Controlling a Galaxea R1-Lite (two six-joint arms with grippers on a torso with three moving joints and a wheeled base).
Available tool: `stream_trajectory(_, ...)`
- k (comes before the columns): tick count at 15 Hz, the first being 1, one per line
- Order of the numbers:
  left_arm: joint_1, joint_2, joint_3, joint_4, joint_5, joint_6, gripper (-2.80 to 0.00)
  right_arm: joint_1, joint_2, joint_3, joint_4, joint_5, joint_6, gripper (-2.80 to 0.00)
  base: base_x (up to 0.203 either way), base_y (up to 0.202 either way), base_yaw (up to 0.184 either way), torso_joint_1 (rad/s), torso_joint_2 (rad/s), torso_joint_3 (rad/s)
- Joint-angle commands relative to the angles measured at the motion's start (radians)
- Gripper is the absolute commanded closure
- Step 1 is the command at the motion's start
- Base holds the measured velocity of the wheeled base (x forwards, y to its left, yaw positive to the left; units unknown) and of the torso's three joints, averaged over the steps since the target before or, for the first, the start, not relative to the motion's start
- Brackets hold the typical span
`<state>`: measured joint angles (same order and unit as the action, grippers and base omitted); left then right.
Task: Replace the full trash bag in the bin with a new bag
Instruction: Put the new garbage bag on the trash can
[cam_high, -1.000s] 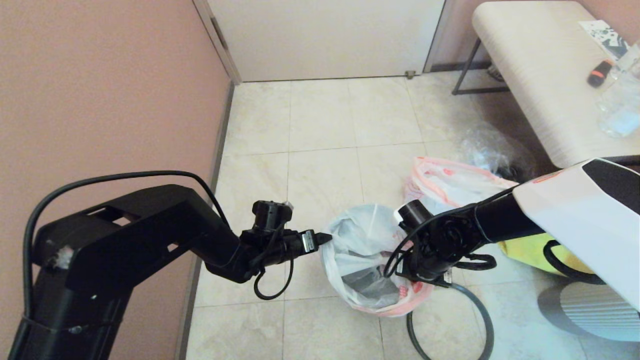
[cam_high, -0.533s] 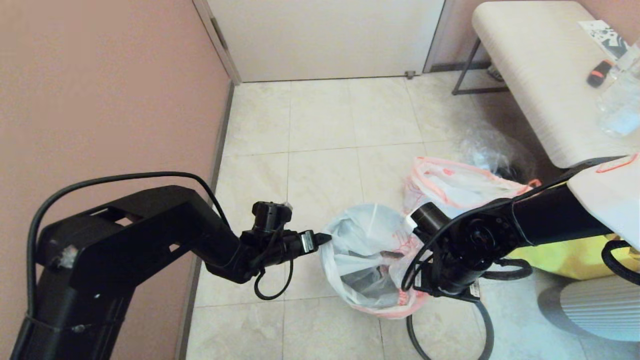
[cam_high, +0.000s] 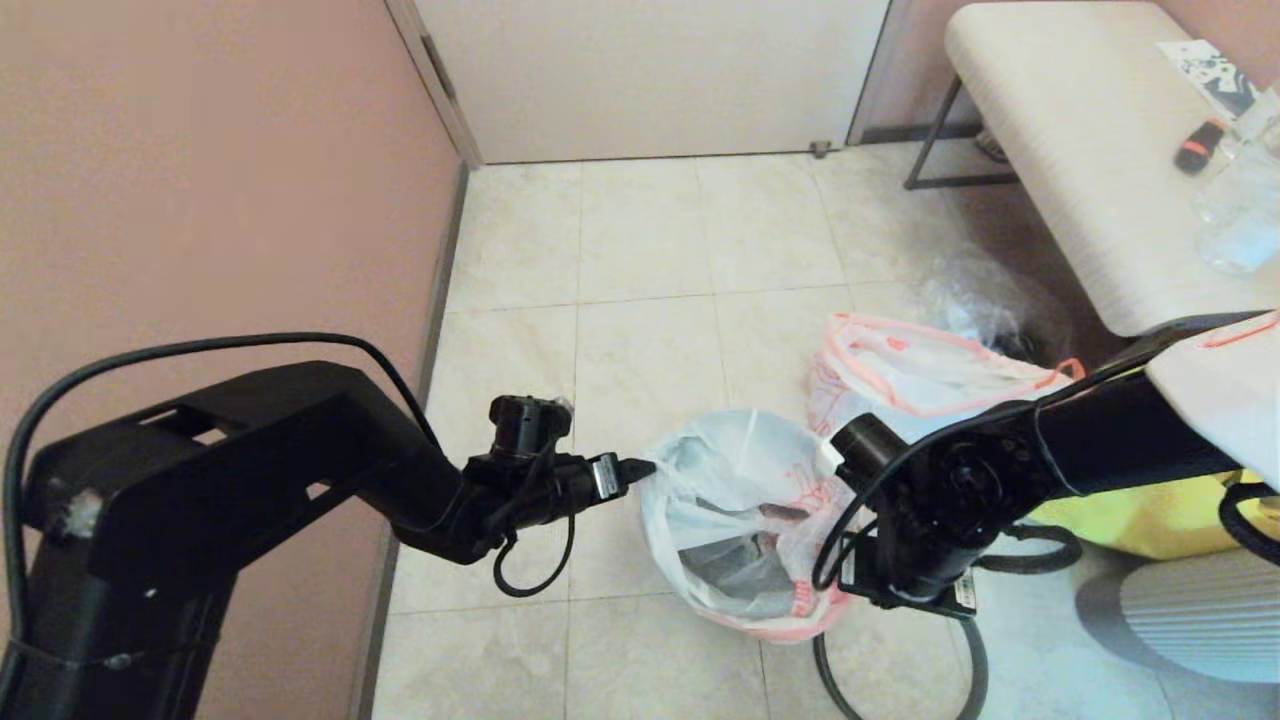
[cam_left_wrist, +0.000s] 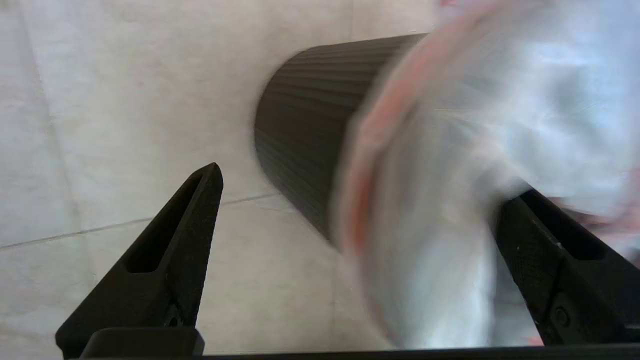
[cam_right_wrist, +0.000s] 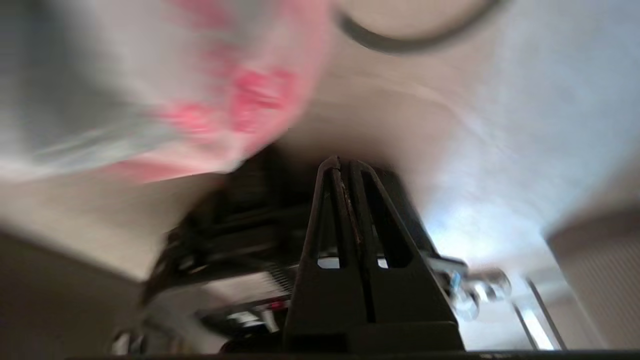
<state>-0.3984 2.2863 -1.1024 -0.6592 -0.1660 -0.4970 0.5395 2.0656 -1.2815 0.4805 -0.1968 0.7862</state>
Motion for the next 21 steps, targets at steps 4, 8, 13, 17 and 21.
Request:
stream_trajectory(4, -0.044, -0.128, 0.044, -0.003, 0.0, -0.024, -2.8, 0.003, -0.158, 0.019, 0.023, 0.012, -0.058, 0.0, 0.0, 0.0, 0.0, 0.0, 0.0, 0.0)
stream_trajectory(8, -0.019, -0.255, 0.041, 0.018, 0.012, -0.013, 0.0, 0.016, -0.096, -0.021, 0.016, 0.016, -0.168, 0.0, 0.0, 0.0, 0.0, 0.0, 0.0, 0.0)
stream_trajectory(13, 0.014, -0.423, -0.07, 0.42, 0.068, 0.137, 0.0, 0.022, 0.122, -0.212, 0.07, 0.012, -0.241, 0.0, 0.0, 0.0, 0.0, 0.0, 0.0, 0.0)
stream_trajectory(17, 0.004, -0.449, -0.114, 0.477, 0.066, 0.14, 0.0, 0.038, 0.187, -0.261, 0.078, 0.011, -0.245, 0.0, 0.0, 0.0, 0.0, 0.0, 0.0, 0.0)
stream_trajectory(21, 0.004, -0.433, -0.126, 0.478, 0.069, 0.138, 0.0, 0.061, 0.248, -0.271, 0.079, 0.01, -0.245, 0.0, 0.0, 0.0, 0.0, 0.0, 0.0, 0.0)
